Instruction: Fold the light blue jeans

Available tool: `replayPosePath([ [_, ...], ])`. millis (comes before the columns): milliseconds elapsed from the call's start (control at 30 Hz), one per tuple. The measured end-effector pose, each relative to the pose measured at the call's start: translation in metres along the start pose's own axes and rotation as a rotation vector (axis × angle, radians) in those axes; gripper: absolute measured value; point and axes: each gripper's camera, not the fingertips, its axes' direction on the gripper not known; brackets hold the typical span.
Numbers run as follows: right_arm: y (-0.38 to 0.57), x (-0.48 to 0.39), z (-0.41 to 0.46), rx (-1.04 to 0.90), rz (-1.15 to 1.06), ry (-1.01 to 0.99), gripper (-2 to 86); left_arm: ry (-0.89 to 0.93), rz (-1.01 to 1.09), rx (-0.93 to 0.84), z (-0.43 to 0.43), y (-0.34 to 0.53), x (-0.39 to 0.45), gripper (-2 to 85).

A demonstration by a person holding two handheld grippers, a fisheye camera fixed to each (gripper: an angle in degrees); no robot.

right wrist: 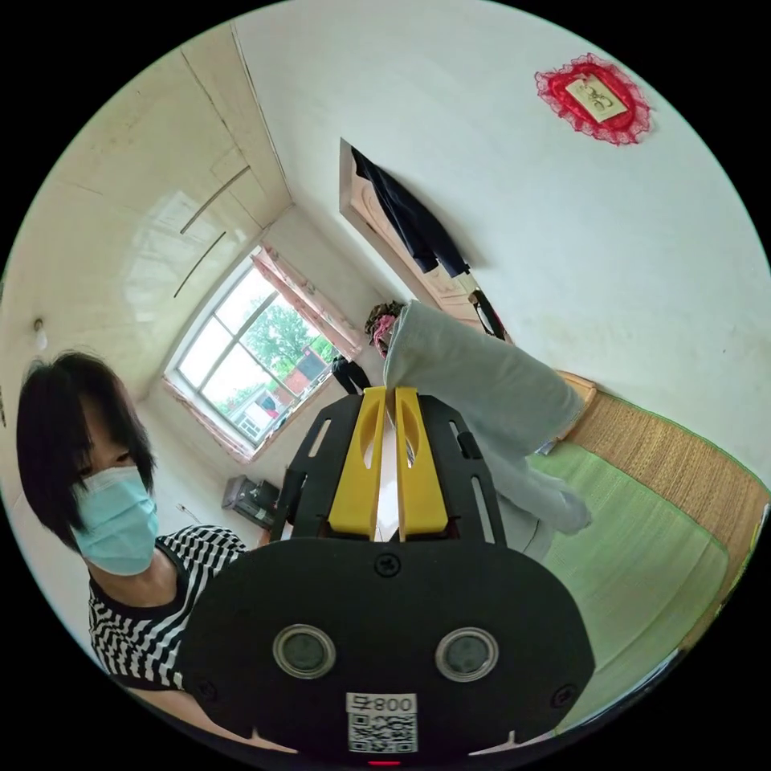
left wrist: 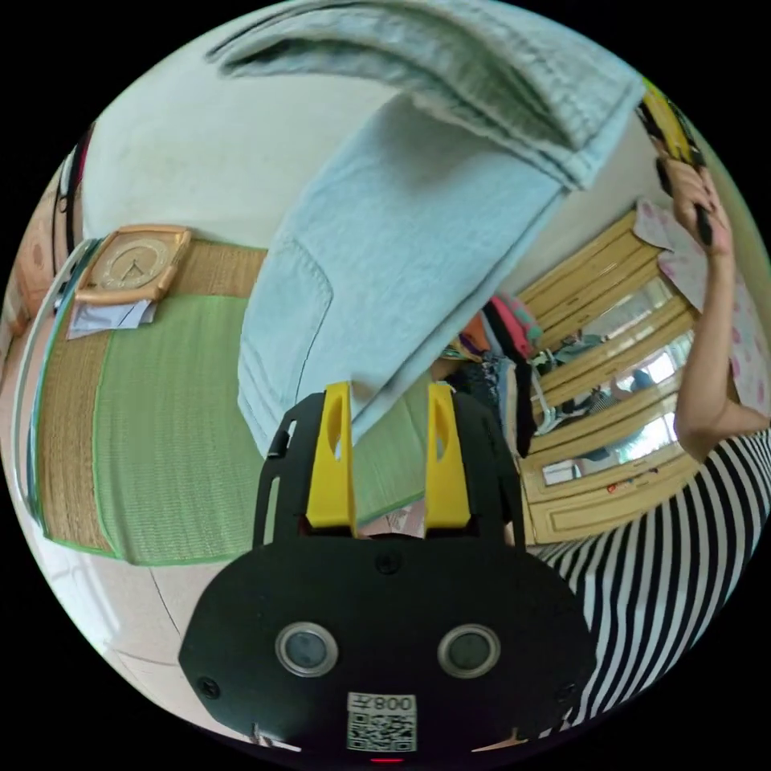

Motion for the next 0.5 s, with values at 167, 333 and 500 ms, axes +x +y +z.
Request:
replayPosePath([
  [167,-0.017,-0.029,0.010,0.022,-0.001,0.003,1.6,-0.052,-0.121,0.047,0.007,-0.021,-0.030,4.5],
  [333,-0.031,-0.040,0.028,0.031,0.022,0.018,1.7,-0.065,-0.229,0.095,0.001,-0.036,-0.056,2.1],
  [500,-0.051,-0.037,0.044,0.053,0.048,0.047,1.6,-0.131,-0.279,0.158,-0.037,-0.055,-0.083,1.3],
])
